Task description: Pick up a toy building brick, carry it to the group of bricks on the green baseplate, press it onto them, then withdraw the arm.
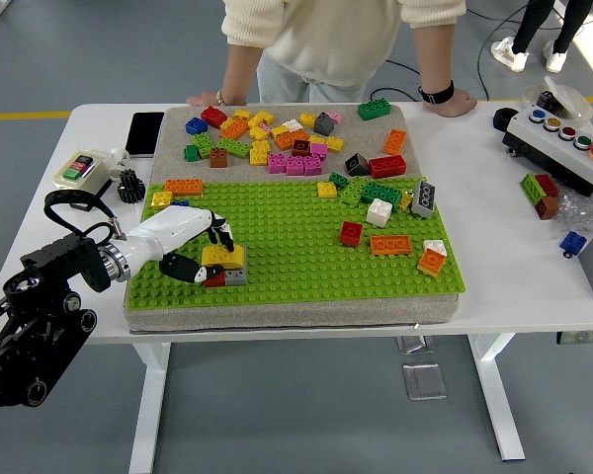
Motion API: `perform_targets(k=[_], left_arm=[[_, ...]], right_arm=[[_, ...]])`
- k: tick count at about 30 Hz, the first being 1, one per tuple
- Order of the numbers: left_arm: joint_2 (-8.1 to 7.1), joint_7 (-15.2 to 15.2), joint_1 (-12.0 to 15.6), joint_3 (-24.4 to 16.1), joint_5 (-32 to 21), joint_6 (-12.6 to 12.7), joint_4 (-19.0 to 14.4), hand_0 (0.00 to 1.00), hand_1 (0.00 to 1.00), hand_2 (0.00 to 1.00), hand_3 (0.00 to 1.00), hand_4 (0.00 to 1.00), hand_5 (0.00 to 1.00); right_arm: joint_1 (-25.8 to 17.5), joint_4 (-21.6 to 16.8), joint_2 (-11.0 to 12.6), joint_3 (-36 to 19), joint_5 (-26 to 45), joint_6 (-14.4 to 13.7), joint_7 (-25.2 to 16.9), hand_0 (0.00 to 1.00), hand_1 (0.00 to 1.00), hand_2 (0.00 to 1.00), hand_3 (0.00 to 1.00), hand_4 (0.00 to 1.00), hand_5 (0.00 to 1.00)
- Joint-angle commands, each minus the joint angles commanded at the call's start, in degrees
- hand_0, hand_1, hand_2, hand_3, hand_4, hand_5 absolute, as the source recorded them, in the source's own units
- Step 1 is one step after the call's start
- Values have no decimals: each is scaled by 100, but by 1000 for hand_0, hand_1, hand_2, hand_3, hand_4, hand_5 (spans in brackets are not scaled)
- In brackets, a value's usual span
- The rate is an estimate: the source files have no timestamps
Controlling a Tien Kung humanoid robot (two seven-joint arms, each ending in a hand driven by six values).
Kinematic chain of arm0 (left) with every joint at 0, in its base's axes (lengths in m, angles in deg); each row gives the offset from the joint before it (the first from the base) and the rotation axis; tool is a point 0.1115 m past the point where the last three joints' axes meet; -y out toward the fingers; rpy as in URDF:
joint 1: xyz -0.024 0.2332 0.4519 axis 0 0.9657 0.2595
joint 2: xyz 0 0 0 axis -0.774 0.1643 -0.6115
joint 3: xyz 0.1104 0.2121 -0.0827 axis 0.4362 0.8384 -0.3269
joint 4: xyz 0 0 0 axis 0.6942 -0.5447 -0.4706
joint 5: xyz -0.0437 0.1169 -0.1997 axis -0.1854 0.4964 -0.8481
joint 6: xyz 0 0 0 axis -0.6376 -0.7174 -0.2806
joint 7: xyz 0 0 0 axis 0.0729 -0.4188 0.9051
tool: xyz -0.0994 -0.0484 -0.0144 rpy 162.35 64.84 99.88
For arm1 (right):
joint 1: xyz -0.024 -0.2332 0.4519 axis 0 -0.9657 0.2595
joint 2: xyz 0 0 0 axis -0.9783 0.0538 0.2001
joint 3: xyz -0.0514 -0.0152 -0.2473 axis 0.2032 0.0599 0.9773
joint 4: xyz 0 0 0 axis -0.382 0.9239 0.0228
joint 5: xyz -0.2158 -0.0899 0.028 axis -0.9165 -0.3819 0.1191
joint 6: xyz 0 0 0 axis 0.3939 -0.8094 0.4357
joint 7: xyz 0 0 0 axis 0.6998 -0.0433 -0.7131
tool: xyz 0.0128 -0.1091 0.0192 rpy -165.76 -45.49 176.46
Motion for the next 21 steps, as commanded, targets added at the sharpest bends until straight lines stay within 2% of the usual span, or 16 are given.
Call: perform_targets(k=[5,6,11,12,21], left_arm=[[7,15,-1,-12,8,-32,6,629,583,549,532,756,2],[8,16,-3,-13,7,-32,9,636,591,551,533,787,2],[15,13,-11,-22,5,-25,27,636,591,551,533,787,2],[15,13,-11,-22,4,-24,29,647,597,557,540,834,19],[32,13,-24,-41,-20,7,69,653,601,560,542,859,35]], right_arm=[[3,0,0,-2,1,2,-2,729,635,684,621,946,492],[5,0,0,-5,2,2,-2,730,635,684,621,946,492],[9,0,2,-15,-1,2,-1,730,635,684,621,946,492],[9,0,2,-16,-2,3,-1,729,635,684,621,945,491],[5,0,1,-19,-5,2,-5,729,635,684,621,945,492]])
